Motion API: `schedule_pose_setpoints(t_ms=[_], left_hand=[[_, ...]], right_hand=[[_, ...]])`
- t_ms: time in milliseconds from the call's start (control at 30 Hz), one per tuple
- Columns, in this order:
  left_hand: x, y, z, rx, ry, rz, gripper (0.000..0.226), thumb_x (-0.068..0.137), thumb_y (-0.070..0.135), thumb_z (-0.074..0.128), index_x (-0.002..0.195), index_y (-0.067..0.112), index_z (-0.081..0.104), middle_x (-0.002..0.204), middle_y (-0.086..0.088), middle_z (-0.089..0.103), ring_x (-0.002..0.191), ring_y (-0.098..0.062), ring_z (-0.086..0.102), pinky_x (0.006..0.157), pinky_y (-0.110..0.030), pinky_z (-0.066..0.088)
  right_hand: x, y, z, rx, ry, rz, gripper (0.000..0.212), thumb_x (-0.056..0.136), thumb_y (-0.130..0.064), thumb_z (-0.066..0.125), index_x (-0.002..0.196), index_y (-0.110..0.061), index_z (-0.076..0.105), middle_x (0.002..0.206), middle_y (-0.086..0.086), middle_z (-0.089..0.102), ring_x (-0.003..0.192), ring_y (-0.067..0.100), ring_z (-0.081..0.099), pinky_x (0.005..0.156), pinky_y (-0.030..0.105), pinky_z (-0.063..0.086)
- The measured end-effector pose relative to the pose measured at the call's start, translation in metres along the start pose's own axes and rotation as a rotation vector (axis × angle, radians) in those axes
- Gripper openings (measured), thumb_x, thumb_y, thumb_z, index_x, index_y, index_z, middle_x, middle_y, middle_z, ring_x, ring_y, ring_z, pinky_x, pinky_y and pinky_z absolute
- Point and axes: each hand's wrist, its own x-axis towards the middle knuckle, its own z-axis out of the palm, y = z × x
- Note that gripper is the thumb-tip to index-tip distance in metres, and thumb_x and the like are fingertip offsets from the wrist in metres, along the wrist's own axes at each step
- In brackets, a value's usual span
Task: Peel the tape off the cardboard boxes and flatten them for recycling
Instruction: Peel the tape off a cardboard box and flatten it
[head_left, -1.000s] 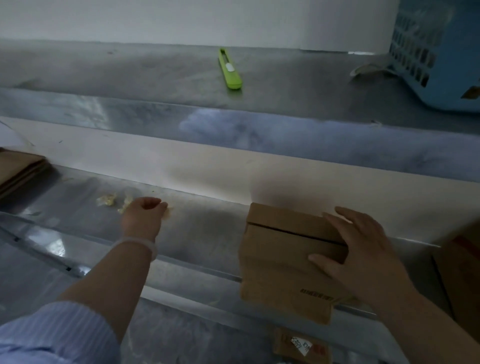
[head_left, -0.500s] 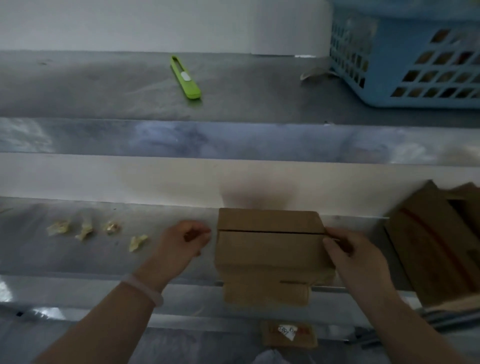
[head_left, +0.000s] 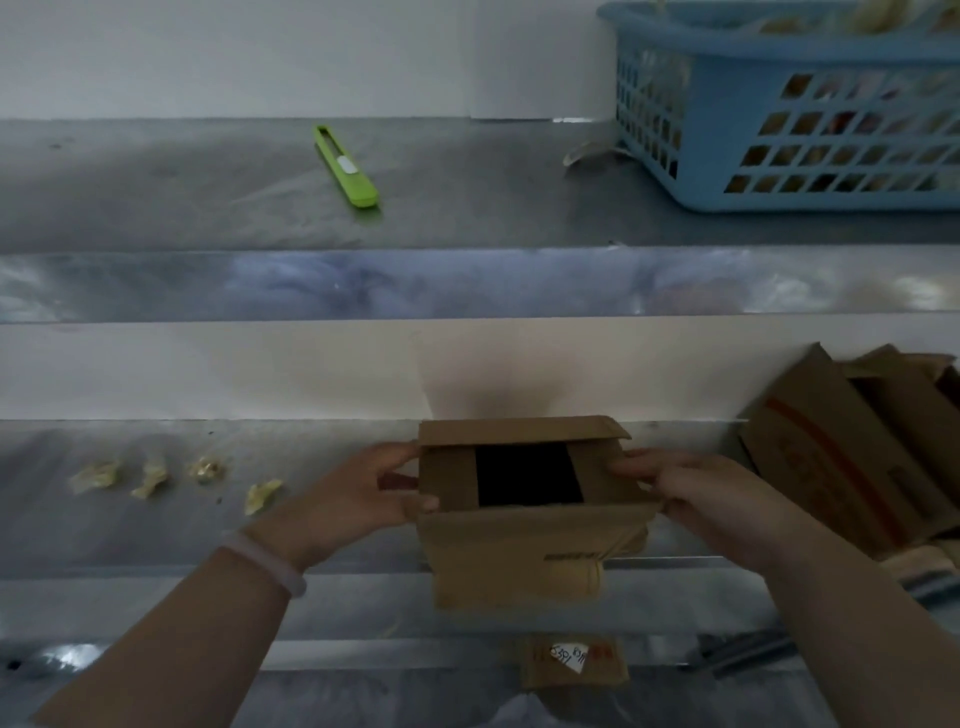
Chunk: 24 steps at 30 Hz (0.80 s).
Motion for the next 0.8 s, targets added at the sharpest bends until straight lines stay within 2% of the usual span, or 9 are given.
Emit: schedule_pose_setpoints(t_ms=[67,133,233,333,433,533,567,700,800], left_hand=[[0.004,0.004,-0.004,0.049,-0.091,-0.084,0.05,0.077,0.021,0.076,0.108,0.05,0.051,0.103,0.028,0.064,0.091,0.007,0.063,0.075,-0.021,0.055],[0.011,0.009,-0.003,0.17,-0.096,-0.182,0.065,0.067,0.042,0.081,0.119,0.053,0.044,0.117,0.023,0.058,0.099,-0.003,0.062,0.077,-0.028,0.057],[0.03,0.01,0.005,0.351,0.033,-0.283,0.113,0.046,0.069,0.079,0.141,0.038,0.026,0.136,0.004,0.04,0.111,-0.02,0.054,0.074,-0.036,0.058],[0.046,0.012,0.01,0.305,0.099,-0.359,0.129,0.029,0.074,0.076,0.14,0.042,0.016,0.137,0.001,0.039,0.113,-0.025,0.05,0.071,-0.042,0.06],[0.059,0.01,0.01,0.364,0.149,-0.399,0.125,0.031,0.069,0.081,0.135,0.041,0.017,0.128,0.0,0.041,0.11,-0.027,0.051,0.067,-0.04,0.059],[0.07,-0.001,0.023,0.567,0.284,-0.309,0.116,0.047,0.059,0.086,0.135,0.03,0.016,0.127,-0.006,0.038,0.113,-0.028,0.049,0.085,-0.037,0.051],[0.071,-0.004,0.028,0.576,0.296,-0.287,0.114,0.049,0.058,0.085,0.135,0.032,0.014,0.126,-0.006,0.036,0.112,-0.028,0.048,0.086,-0.035,0.048],[0.067,-0.013,0.026,0.485,0.232,-0.249,0.101,0.059,0.048,0.077,0.135,0.038,0.01,0.118,-0.002,0.033,0.101,-0.022,0.047,0.083,-0.034,0.048],[0.058,-0.008,0.022,0.219,0.189,-0.202,0.078,0.078,0.033,0.065,0.136,0.038,0.014,0.116,-0.005,0.046,0.097,-0.023,0.057,0.072,-0.031,0.049]], right_hand=[[0.003,-0.006,-0.001,-0.219,-0.058,-0.037,0.043,0.086,0.0,0.058,0.11,-0.033,0.069,0.119,-0.004,0.067,0.106,0.009,0.065,0.091,0.028,0.051],[0.008,-0.017,0.005,-0.505,-0.1,-0.094,0.049,0.08,-0.017,0.072,0.122,-0.038,0.061,0.115,-0.005,0.069,0.102,0.011,0.066,0.094,0.038,0.052],[0.022,-0.032,0.021,-0.816,-0.058,-0.064,0.088,0.06,-0.054,0.08,0.139,-0.032,0.047,0.123,-0.003,0.059,0.106,0.015,0.06,0.092,0.037,0.053],[0.036,-0.035,0.033,-0.975,0.057,-0.003,0.114,0.056,-0.067,0.079,0.148,-0.024,0.028,0.135,0.003,0.046,0.117,0.023,0.051,0.093,0.034,0.049],[0.044,-0.035,0.043,-0.951,0.104,0.027,0.118,0.056,-0.063,0.083,0.146,-0.023,0.018,0.132,0.005,0.046,0.113,0.025,0.052,0.084,0.033,0.049],[0.046,-0.027,0.052,-1.049,0.152,0.004,0.109,0.06,-0.051,0.084,0.14,-0.024,0.015,0.113,0.005,0.05,0.093,0.023,0.057,0.068,0.032,0.048],[0.046,-0.023,0.054,-1.08,0.17,-0.014,0.107,0.062,-0.047,0.082,0.14,-0.023,0.014,0.108,0.005,0.05,0.088,0.022,0.058,0.065,0.032,0.048],[0.042,-0.015,0.049,-0.947,0.177,-0.061,0.091,0.069,-0.047,0.071,0.138,-0.032,0.013,0.107,0.001,0.052,0.085,0.018,0.058,0.063,0.029,0.047],[0.032,-0.02,0.037,-0.677,0.096,-0.029,0.074,0.079,-0.041,0.064,0.135,-0.042,0.015,0.103,-0.002,0.054,0.084,0.016,0.062,0.06,0.027,0.048]])
